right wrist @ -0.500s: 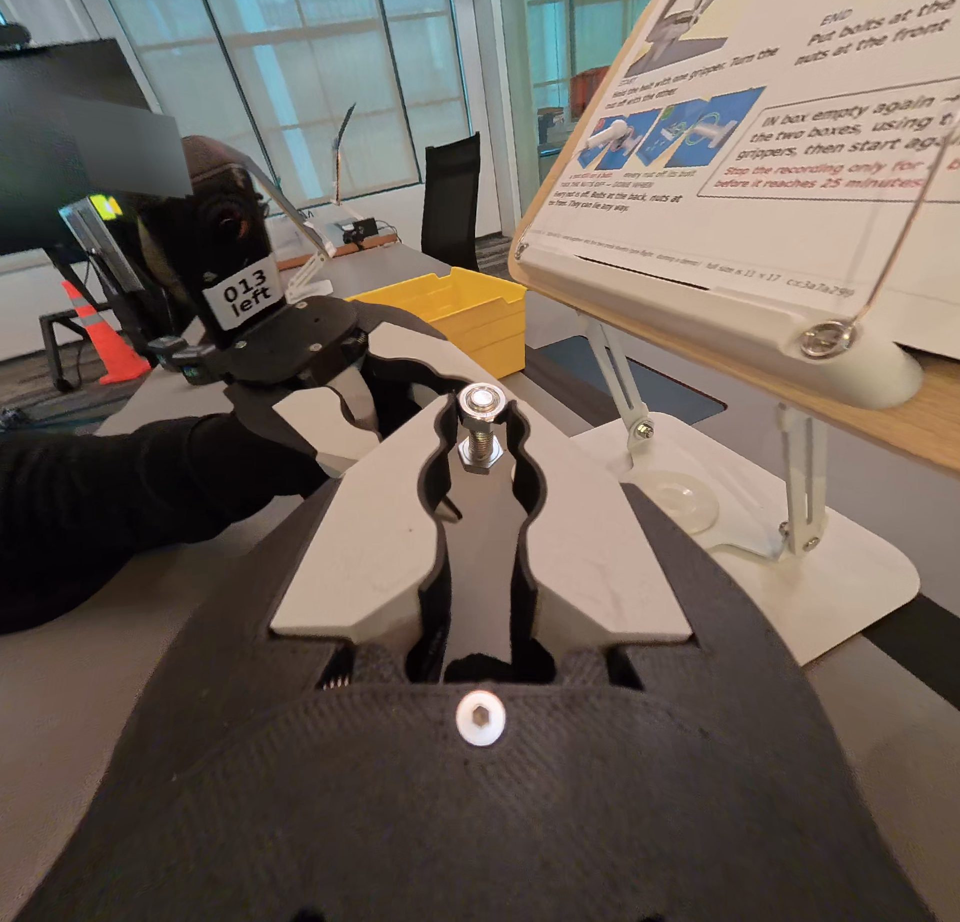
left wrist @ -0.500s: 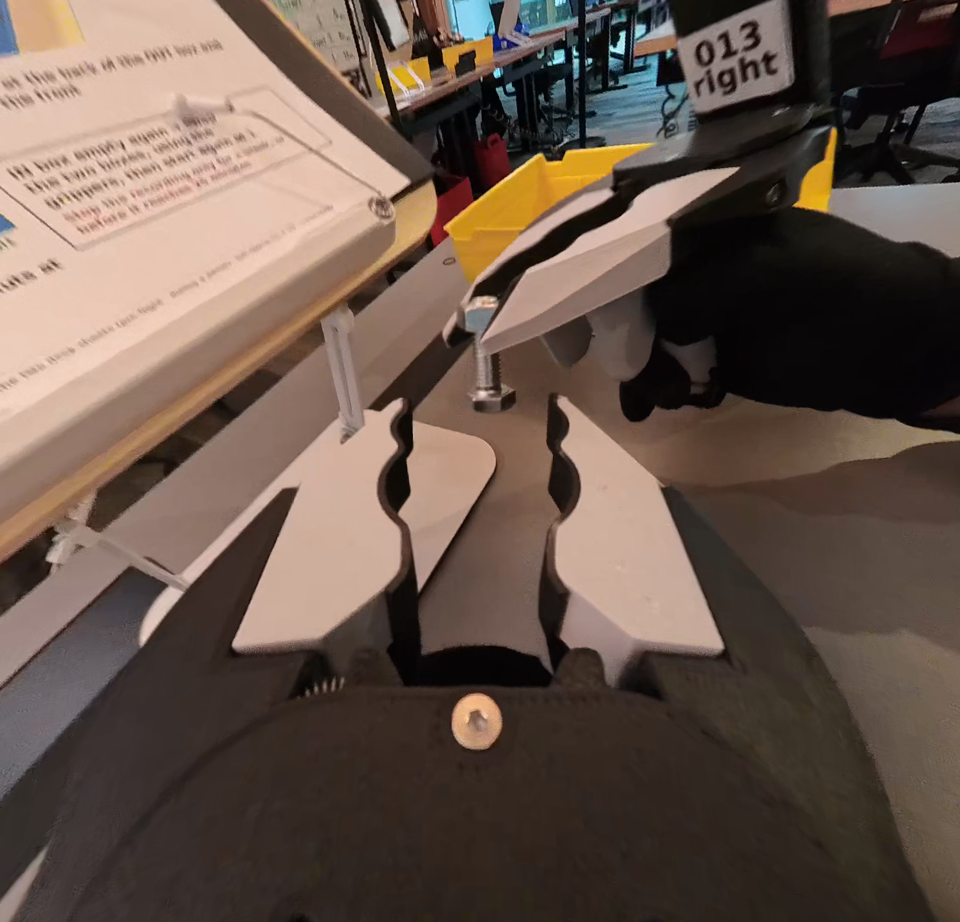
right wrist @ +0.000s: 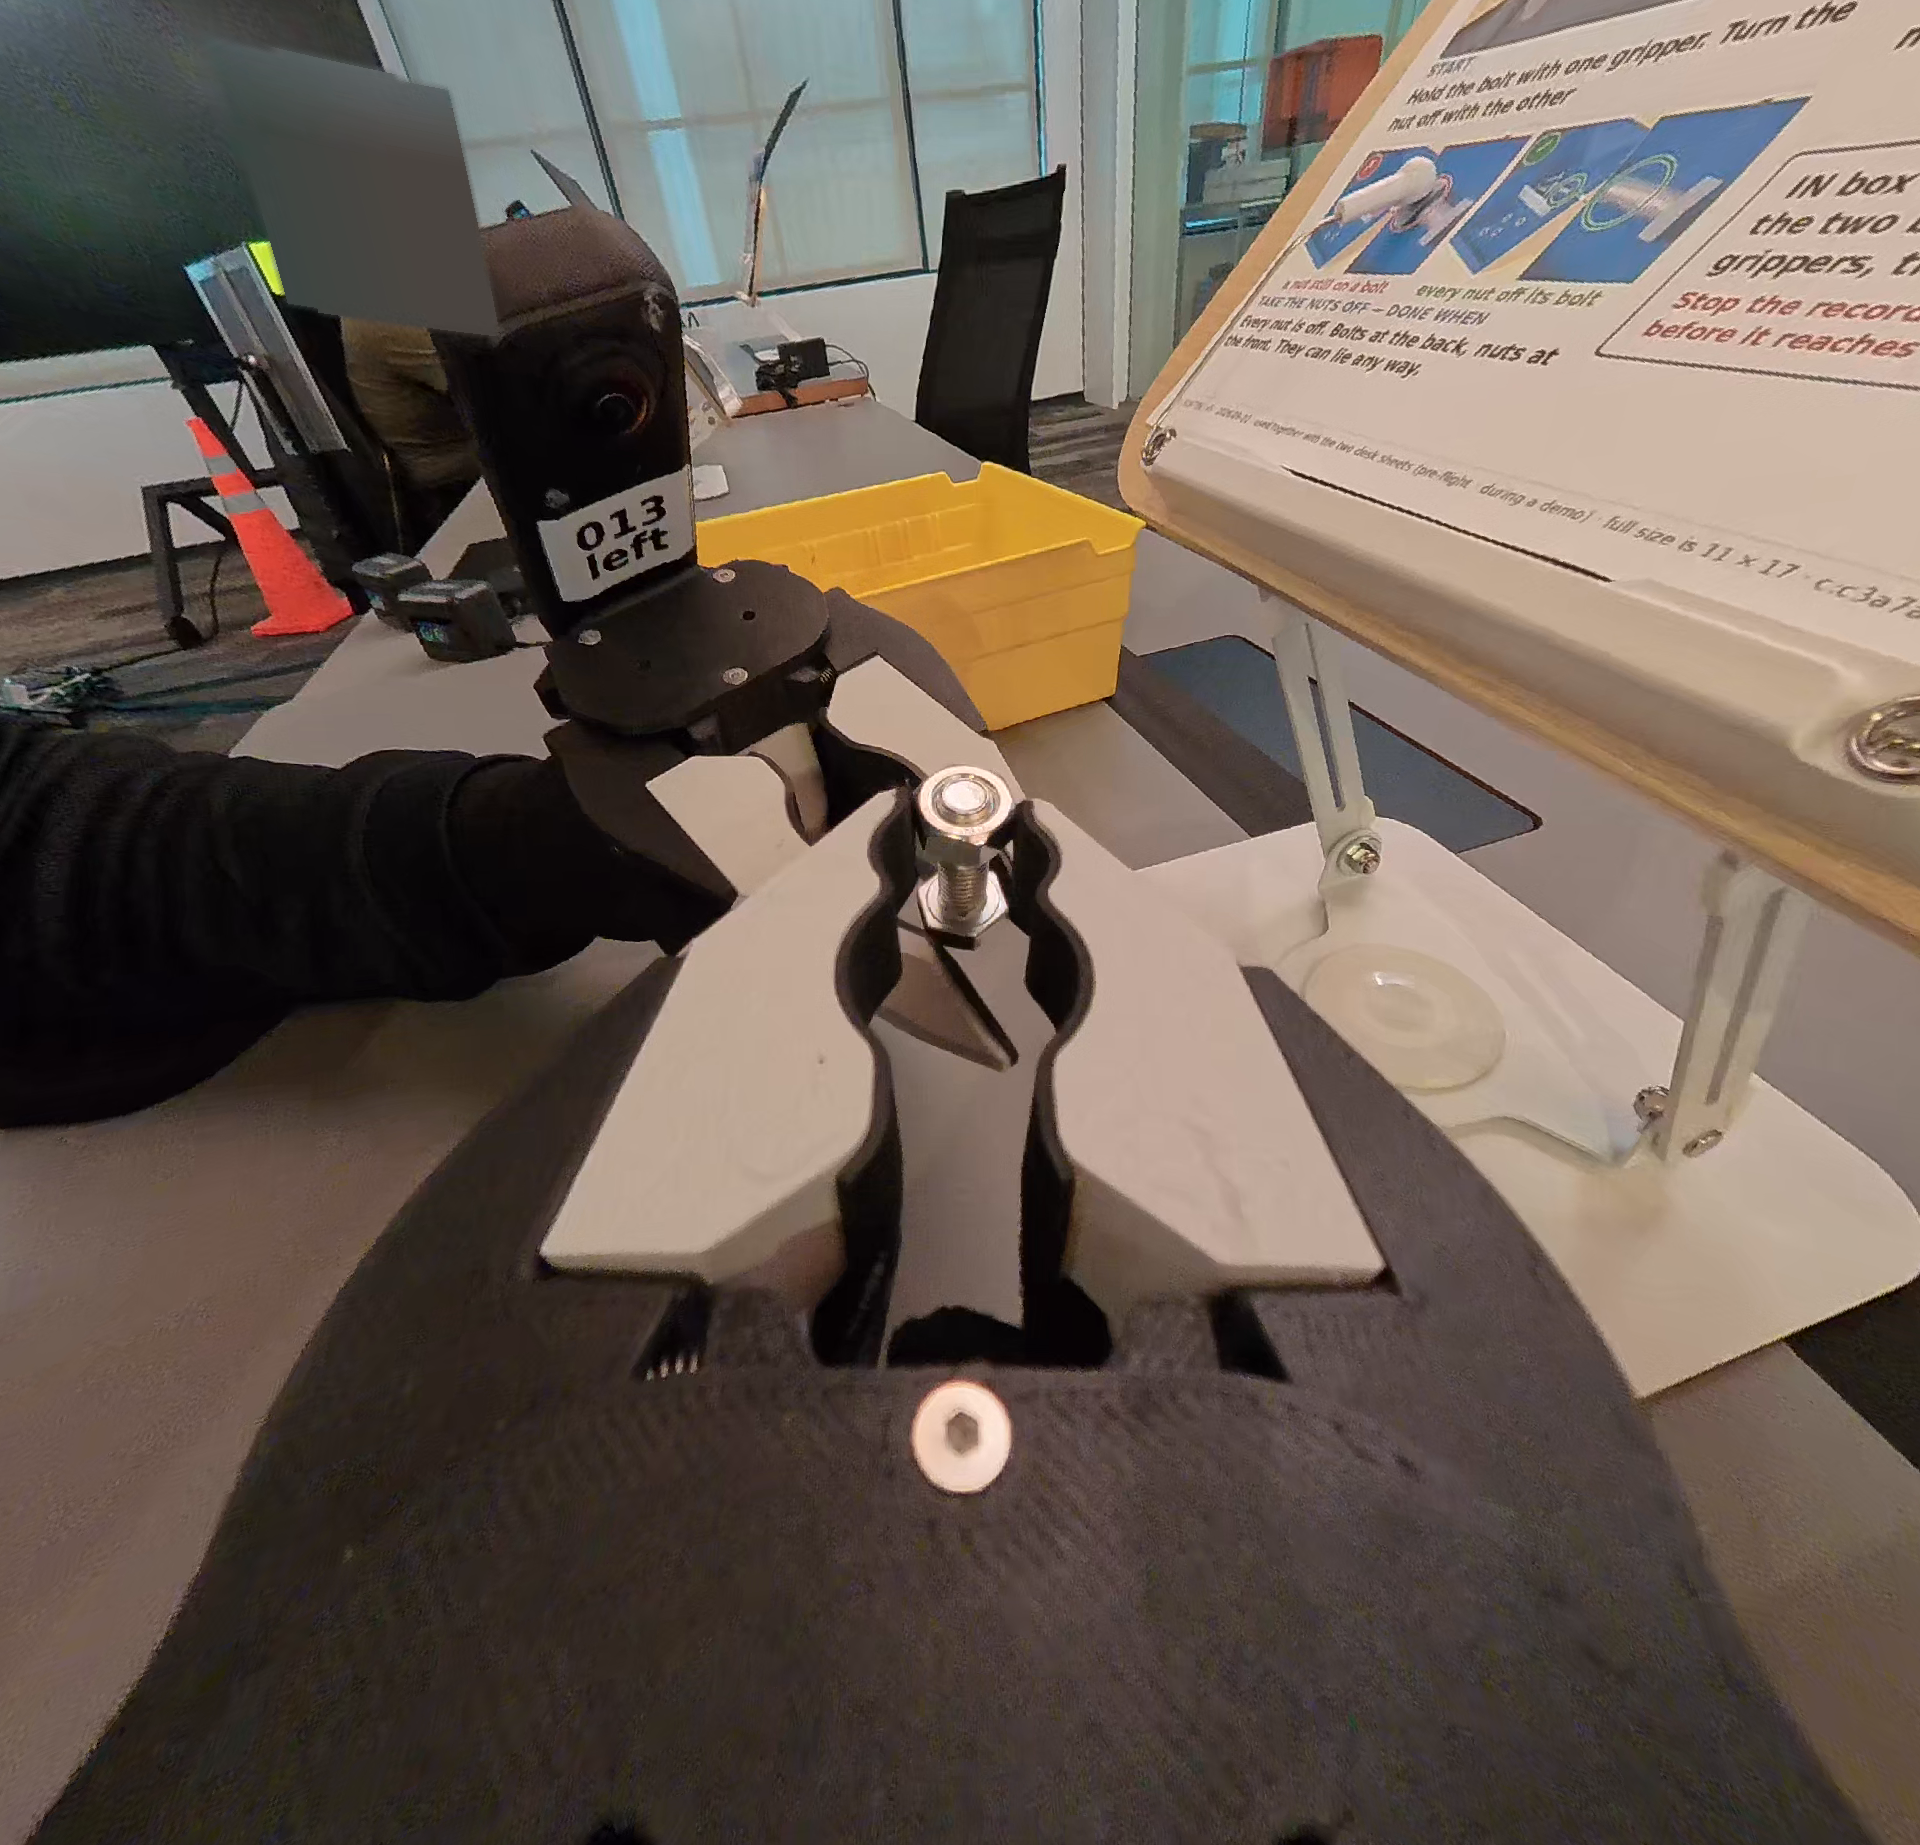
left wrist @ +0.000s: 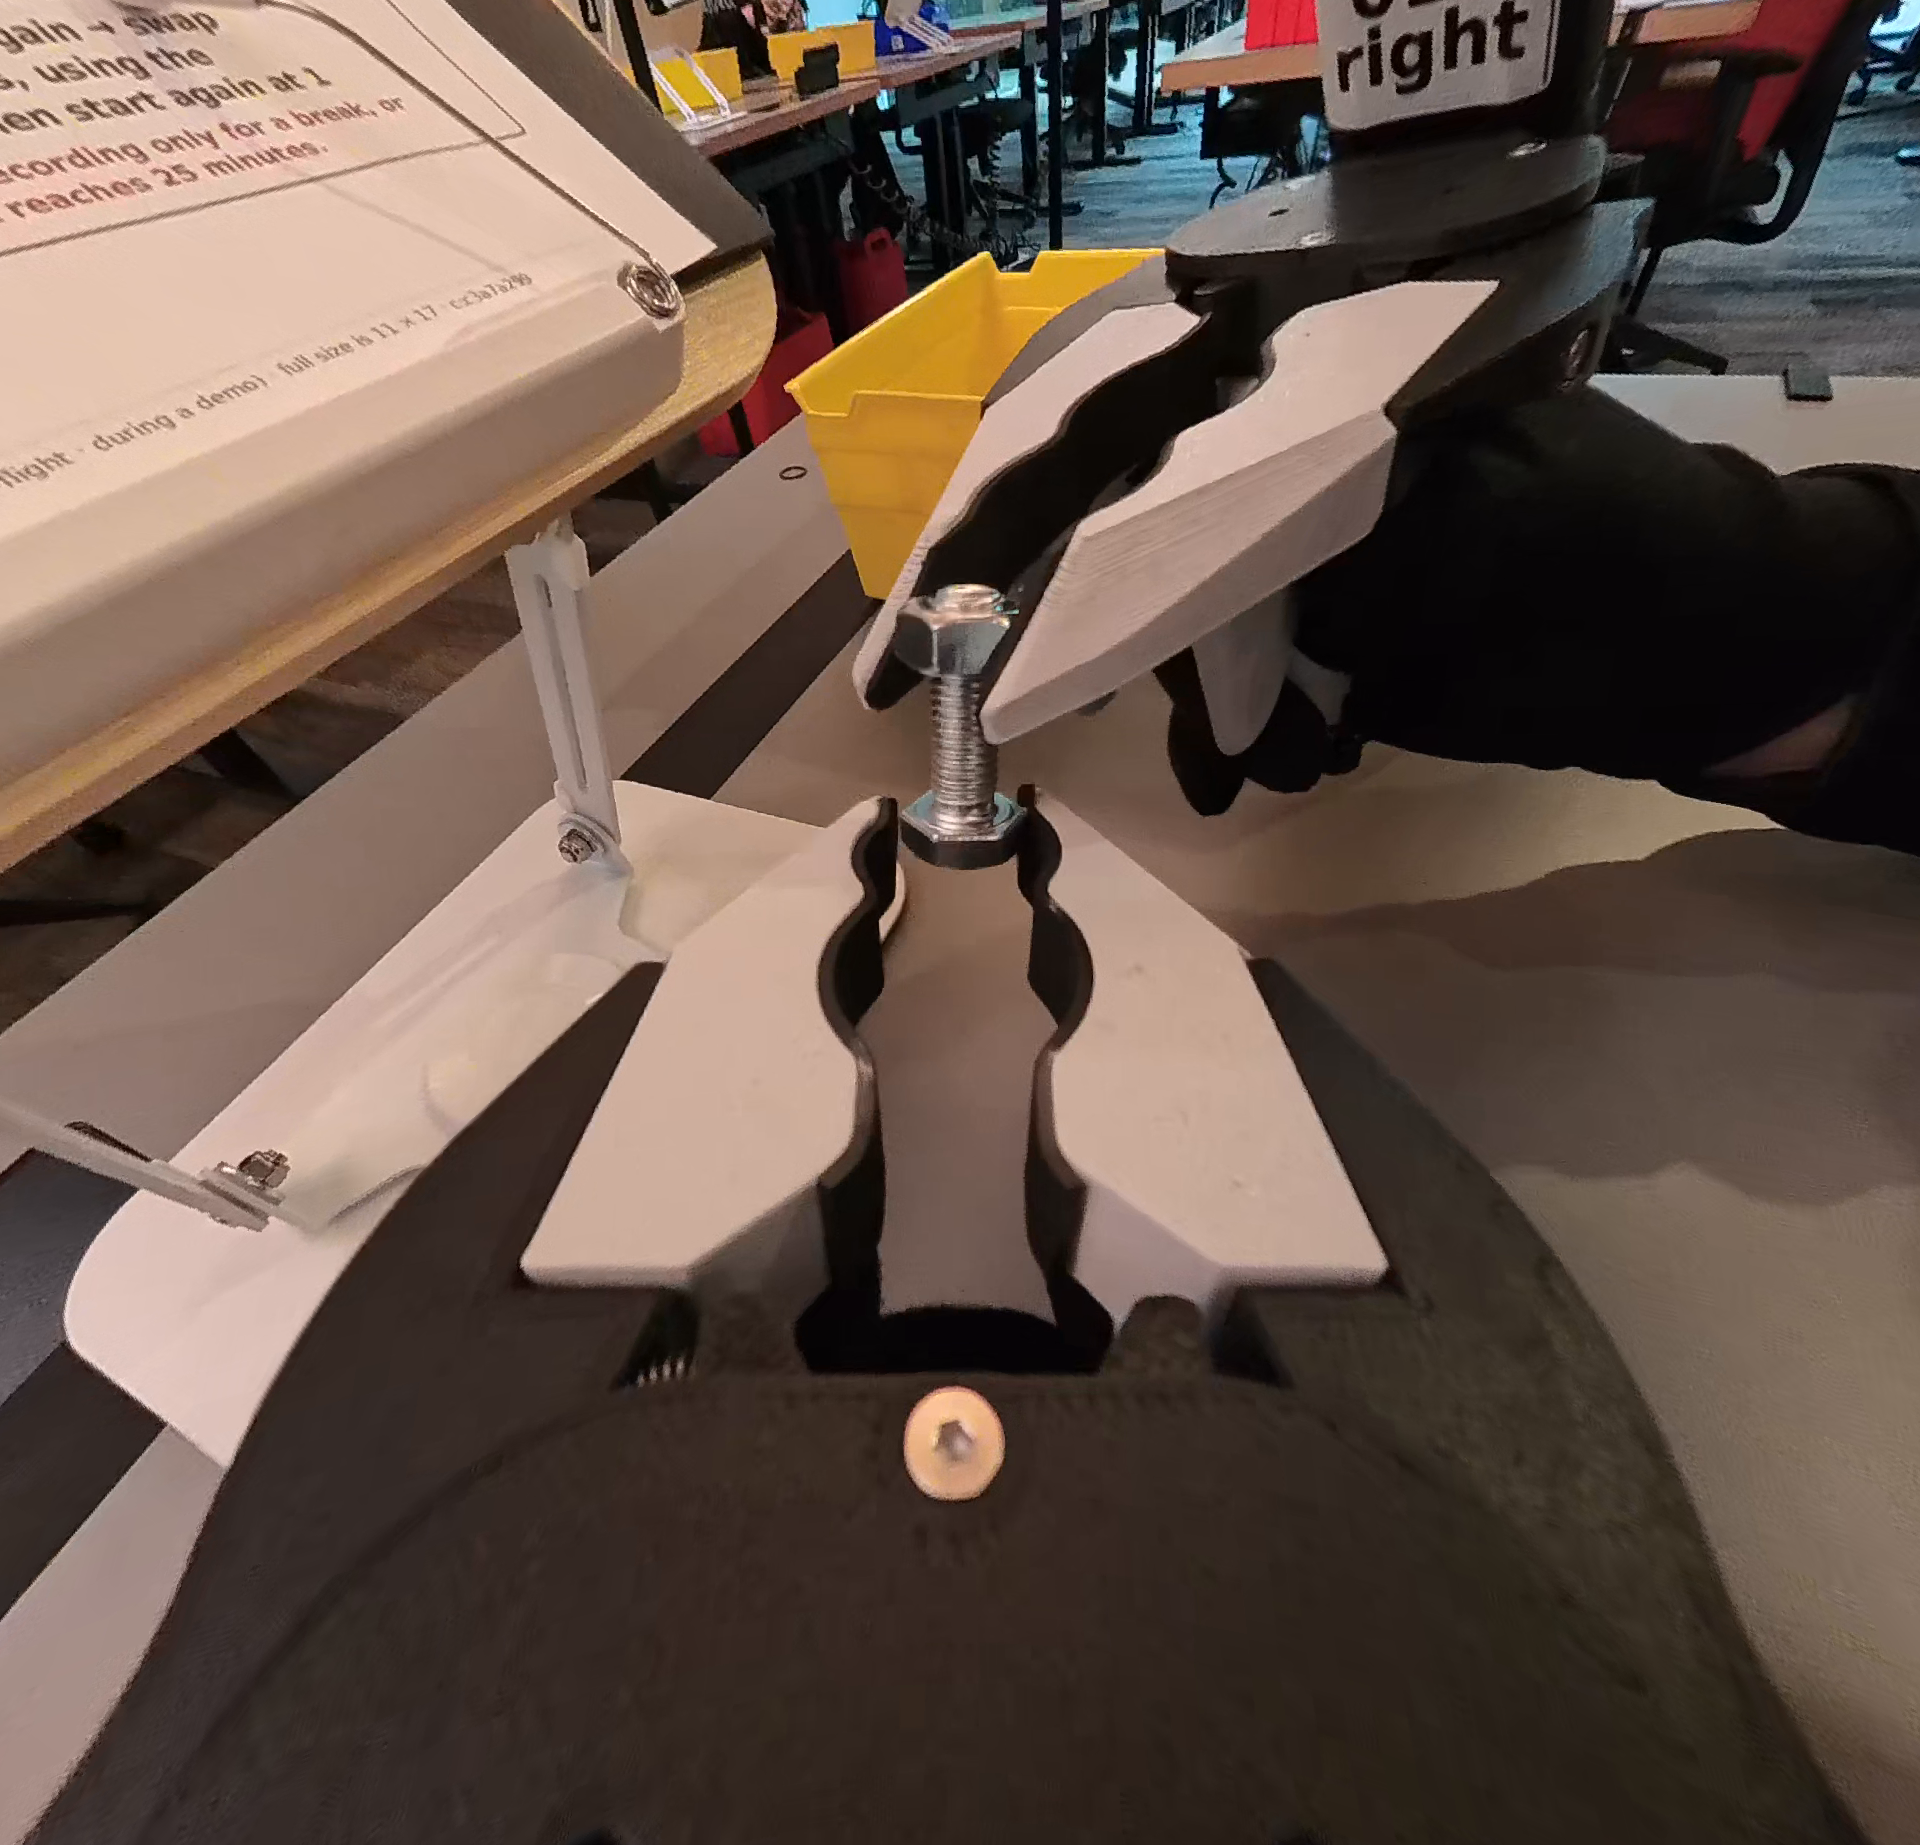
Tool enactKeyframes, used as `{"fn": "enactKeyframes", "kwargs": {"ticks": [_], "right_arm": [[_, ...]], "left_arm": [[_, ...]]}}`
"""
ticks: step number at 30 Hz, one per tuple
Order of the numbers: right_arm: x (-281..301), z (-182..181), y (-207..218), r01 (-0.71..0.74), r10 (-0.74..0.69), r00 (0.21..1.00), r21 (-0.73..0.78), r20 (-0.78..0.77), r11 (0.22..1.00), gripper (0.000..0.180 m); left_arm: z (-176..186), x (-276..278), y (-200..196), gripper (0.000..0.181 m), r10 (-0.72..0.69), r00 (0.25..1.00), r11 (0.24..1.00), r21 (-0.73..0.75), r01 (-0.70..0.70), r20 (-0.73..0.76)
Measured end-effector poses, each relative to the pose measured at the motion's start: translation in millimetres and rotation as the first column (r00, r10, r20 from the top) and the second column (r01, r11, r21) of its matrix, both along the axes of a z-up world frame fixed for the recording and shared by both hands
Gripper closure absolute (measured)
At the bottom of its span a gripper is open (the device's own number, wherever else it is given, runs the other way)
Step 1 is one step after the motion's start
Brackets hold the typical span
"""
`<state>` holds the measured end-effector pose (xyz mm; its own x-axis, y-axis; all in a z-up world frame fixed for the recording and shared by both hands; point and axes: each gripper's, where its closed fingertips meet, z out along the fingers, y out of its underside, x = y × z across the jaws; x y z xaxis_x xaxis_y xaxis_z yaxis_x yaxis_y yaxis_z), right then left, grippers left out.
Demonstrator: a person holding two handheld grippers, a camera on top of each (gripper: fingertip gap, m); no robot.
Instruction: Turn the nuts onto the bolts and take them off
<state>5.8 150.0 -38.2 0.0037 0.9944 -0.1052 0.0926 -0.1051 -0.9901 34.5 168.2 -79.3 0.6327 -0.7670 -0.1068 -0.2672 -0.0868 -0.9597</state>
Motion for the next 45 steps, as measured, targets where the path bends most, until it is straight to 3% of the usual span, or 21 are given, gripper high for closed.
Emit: {"fn": "enactKeyframes", "kwargs": {"ticks": [1, 15, 43, 45], "right_arm": [[0, -2, 1, 0.003, -0.003, 1.000, 0.005, 0.010, 1.000, 0.163], [7, -12, 15, 0.050, -0.050, 0.997, 0.007, 0.061, 0.999, 0.163], [4, -9, 15, 0.056, -0.056, 0.998, -0.012, 0.036, 0.998, 0.163], [5, -5, 16, 0.070, -0.070, 0.997, -0.003, 0.028, 0.998, 0.153]], "left_arm": [[-2, 0, 0, 0.158, -0.002, 1.000, 1.000, -0.004, 0.002, -0.003], [-1, -4, 2, 0.154, -0.014, 0.998, 1.000, -0.022, 0.015, 0.062], [2, -2, 4, 0.164, -0.003, 0.988, 1.000, 0.013, 0.001, 0.154], [4, -3, 4, 0.164, -0.004, 0.985, 1.000, 0.013, 0.002, 0.172]]}}
